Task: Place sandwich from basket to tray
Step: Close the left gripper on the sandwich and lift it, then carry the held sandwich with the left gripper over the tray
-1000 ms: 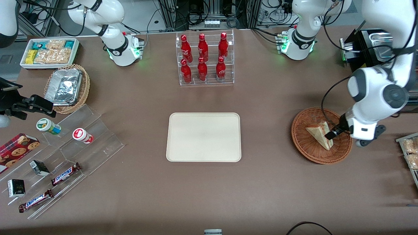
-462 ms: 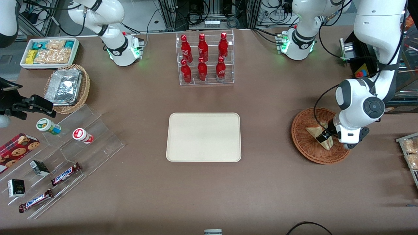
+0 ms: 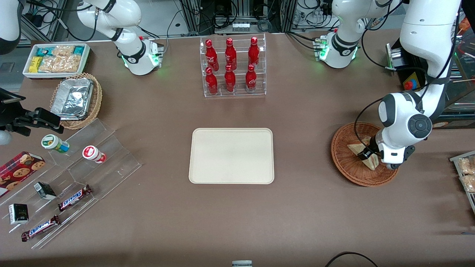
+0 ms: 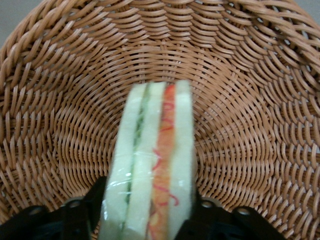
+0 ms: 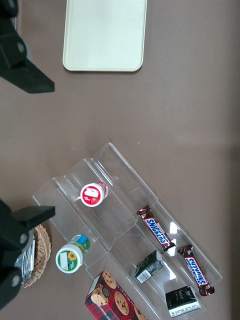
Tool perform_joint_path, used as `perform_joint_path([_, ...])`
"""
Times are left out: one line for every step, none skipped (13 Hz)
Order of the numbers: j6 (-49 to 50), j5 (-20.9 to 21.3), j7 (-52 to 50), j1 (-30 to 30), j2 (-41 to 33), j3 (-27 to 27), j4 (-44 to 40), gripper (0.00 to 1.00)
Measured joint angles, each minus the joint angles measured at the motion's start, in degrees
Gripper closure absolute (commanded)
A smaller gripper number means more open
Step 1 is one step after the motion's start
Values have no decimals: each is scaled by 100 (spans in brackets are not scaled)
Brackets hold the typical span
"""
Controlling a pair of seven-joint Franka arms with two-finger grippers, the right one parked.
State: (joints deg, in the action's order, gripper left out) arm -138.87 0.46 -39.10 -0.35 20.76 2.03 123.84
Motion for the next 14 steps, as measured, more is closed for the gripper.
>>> perform_joint_path([11, 0, 1, 0, -3, 0, -7, 57])
perform_joint_path([55, 0, 2, 0, -15, 0, -25, 57])
perform_joint_path([192, 0, 2, 0, -54, 0, -70, 57])
perform_joint_path([483, 1, 4, -6, -133, -3, -174, 57])
perform_joint_path([880, 4, 9, -30, -256, -13, -330, 57])
perform_joint_path([1320, 8, 17, -96, -412, -33, -524, 57])
perform_joint_path([1755, 9, 17, -254, -565, -52, -752, 57])
perform_joint_path([2136, 9, 6, -476, -667, -68, -991, 57])
perform_joint_path([2453, 9, -23, -717, -703, -81, -1232, 57])
perform_joint_path([2669, 9, -55, -951, -699, -91, -1438, 59])
perform_joint_path([2772, 8, -70, -1157, -686, -99, -1578, 62])
perform_joint_path([2810, 2, -76, -1328, -668, -108, -1665, 62])
perform_joint_path([2814, -3, -84, -1492, -631, -114, -1726, 61])
perform_joint_path([2814, -8, -85, -1650, -550, -119, -1799, 61])
